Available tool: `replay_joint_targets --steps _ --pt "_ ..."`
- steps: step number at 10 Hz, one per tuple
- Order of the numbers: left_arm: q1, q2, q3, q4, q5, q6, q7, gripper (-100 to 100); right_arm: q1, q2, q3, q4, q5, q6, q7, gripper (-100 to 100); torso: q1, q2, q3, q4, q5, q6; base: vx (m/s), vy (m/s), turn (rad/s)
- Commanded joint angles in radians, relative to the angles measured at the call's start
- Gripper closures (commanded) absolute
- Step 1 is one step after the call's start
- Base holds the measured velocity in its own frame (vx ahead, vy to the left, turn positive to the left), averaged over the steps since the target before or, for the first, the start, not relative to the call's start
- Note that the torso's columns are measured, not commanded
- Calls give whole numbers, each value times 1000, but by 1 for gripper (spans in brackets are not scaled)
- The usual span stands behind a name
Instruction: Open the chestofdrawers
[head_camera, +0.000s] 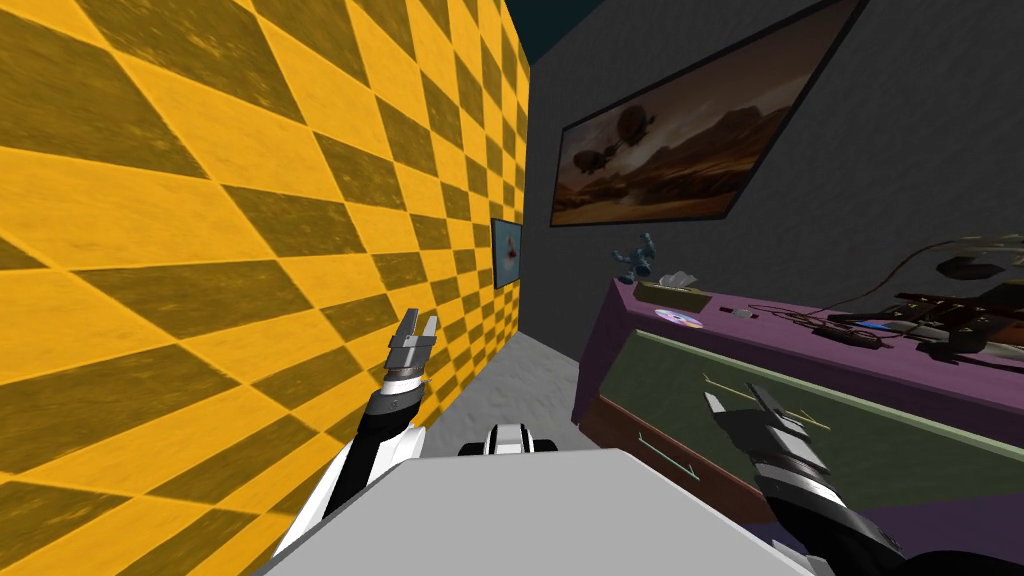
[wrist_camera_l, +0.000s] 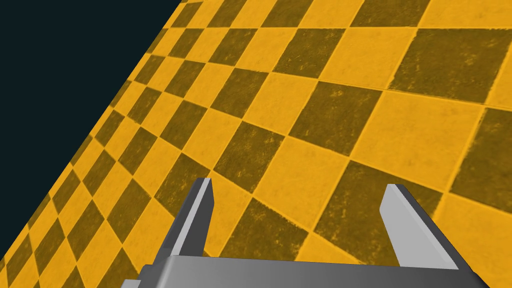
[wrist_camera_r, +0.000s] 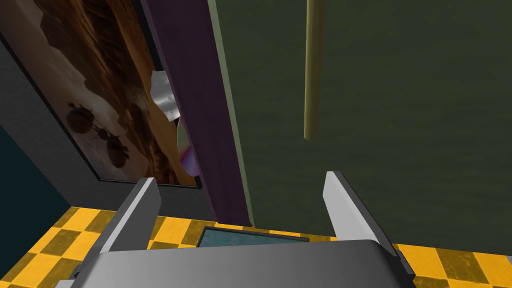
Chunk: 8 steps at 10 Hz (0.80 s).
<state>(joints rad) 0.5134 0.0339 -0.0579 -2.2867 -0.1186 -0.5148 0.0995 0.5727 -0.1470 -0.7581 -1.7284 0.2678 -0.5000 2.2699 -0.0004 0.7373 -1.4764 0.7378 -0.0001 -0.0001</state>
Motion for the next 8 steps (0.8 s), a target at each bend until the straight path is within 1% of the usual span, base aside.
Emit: replay_joint_targets --steps 1,4,6,7,8 --pt "0 0 0 0 0 0 0 0 -8 -13 3 -4 -13 25 -46 -100 0 0 0 0 0 0 45 -47 30" --pt "0 0 0 0 0 0 0 0 -19 25 5 -13 -29 58 -98 -100 0 0 0 0 0 0 54 -59 30" --pt "0 0 0 0 0 0 0 0 -22 74 5 -18 -34 70 -115 -100 1 1 1 0 0 0 38 -42 16" --pt "0 0 0 0 0 0 0 0 -23 88 5 -18 -35 71 -118 -100 2 2 1 1 0 0 17 -21 4" --pt "0 0 0 0 0 0 0 0 -23 112 5 -19 -36 73 -121 -100 2 2 1 1 1 0 10 -9 3"
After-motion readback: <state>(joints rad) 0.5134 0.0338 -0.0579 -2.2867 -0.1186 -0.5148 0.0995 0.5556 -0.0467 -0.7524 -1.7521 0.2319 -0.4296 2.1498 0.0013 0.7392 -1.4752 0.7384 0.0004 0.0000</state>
